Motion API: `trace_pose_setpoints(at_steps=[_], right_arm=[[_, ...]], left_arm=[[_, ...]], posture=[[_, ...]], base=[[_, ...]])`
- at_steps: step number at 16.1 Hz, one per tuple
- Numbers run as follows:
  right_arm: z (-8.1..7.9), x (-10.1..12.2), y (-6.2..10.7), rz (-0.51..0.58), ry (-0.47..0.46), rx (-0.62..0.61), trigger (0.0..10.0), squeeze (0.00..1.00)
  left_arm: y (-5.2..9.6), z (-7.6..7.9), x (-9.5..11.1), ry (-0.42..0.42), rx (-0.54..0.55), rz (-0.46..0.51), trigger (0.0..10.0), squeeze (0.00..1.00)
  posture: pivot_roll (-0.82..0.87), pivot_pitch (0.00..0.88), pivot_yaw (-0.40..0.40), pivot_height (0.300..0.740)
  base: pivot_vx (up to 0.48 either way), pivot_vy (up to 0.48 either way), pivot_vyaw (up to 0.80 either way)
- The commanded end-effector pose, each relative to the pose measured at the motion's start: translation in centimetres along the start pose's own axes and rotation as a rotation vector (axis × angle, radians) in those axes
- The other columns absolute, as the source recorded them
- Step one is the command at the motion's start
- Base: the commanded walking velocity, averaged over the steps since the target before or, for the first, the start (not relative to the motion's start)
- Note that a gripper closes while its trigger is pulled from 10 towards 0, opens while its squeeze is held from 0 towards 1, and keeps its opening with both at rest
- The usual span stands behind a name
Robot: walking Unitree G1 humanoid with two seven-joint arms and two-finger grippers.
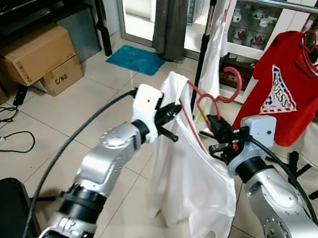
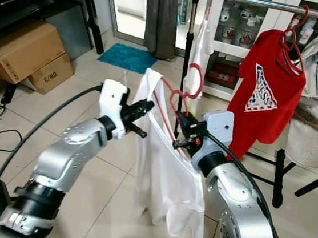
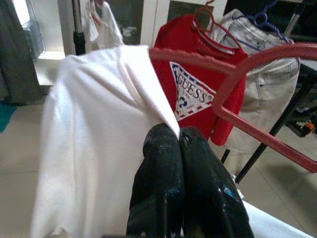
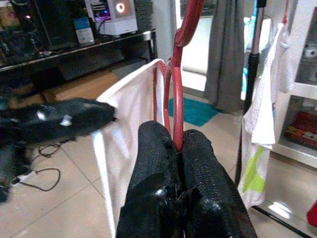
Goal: Hang hanger
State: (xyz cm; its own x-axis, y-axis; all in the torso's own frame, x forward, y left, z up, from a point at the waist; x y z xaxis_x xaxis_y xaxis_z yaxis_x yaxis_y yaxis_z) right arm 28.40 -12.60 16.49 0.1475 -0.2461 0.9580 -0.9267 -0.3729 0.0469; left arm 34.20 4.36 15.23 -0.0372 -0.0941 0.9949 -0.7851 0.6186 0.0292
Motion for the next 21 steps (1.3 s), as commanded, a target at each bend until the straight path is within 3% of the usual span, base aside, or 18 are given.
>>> trace_pose_setpoints(at_steps=[1, 3, 5, 7, 10, 13, 15, 17, 21], right_arm=[[0.5, 0.6, -0.1, 0.034, 0.015, -0.03, 0.0, 0.0], [0.6, 0.6, -0.1, 0.035, 0.019, -0.039, 0.0, 0.0], [0.9, 0.5, -0.1, 0.033, 0.025, -0.048, 0.0, 0.0], [1.2, 0.4, -0.1, 0.032, 0.03, -0.062, 0.0, 0.0], [1.7, 0.4, -0.1, 0.034, 0.031, -0.091, 0.0, 0.0], [2.1, 0.5, 0.1, 0.04, 0.035, -0.1, 0.0, 0.0], [1.1, 0.8, 0.5, 0.025, 0.069, 0.013, 0.0, 0.0], [-0.5, 0.7, 2.0, -0.041, 0.103, 0.184, 0.0, 0.0], [-0.5, 0.2, 4.1, -0.128, 0.116, 0.281, 0.0, 0.0]], left_arm=[[0.9, -0.4, 0.8, -0.002, -0.005, 0.036, 0.0, 0.0], [1.7, -0.8, 0.7, -0.011, 0.005, 0.034, 0.0, 0.0], [2.8, -2.4, 0.6, -0.021, 0.073, 0.033, 0.0, 0.0], [3.7, -5.1, 1.5, -0.03, 0.228, 0.078, 0.0, 0.0], [4.6, -7.6, 1.8, -0.042, 0.371, 0.081, 0.0, 0.0], [4.8, -8.1, 1.4, -0.057, 0.389, 0.052, 0.0, 0.0], [4.5, -9.0, 1.6, -0.097, 0.417, 0.047, 0.0, 0.0], [4.1, -11.7, 3.3, -0.167, 0.466, 0.063, 0.0, 0.0], [4.2, -16.7, 6.6, -0.266, 0.542, 0.084, 0.0, 0.0]], posture=[[-0.04, 0.022, 0.1, 0.74], [-0.04, 0.021, 0.099, 0.74], [-0.03, 0.016, 0.099, 0.74], [-0.03, 0.012, 0.101, 0.74], [-0.03, 0.013, 0.103, 0.74], [-0.03, 0.017, 0.108, 0.74], [-0.03, 0.019, 0.108, 0.74], [-0.03, 0.019, 0.112, 0.74], [-0.03, 0.015, 0.129, 0.74]], base=[[0.0, 0.0, 0.0], [0.0, 0.0, 0.0], [0.0, 0.0, 0.0], [0.0, 0.0, 0.0], [0.0, 0.0, 0.0], [0.0, 0.0, 0.0], [0.0, 0.0, 0.0], [0.0, 0.0, 0.0], [0.0, 0.0, 0.0]])
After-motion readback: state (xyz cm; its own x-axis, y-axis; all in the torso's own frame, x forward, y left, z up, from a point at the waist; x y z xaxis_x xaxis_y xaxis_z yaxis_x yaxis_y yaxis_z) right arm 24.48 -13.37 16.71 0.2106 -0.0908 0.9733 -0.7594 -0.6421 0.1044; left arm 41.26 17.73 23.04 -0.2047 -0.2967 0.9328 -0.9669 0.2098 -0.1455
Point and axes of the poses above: a point about 5 cm out from each wrist's last joint towards the gripper, its own y axis pointing back from the gripper into the wrist, its own x axis along the axis of the wrist's last joint, z = x × y, the point moved 4 cm from there along -y, pointing out of the wrist towards the gripper, and after that the axes turned 14 degrees about -y, right-handed, at the moved point
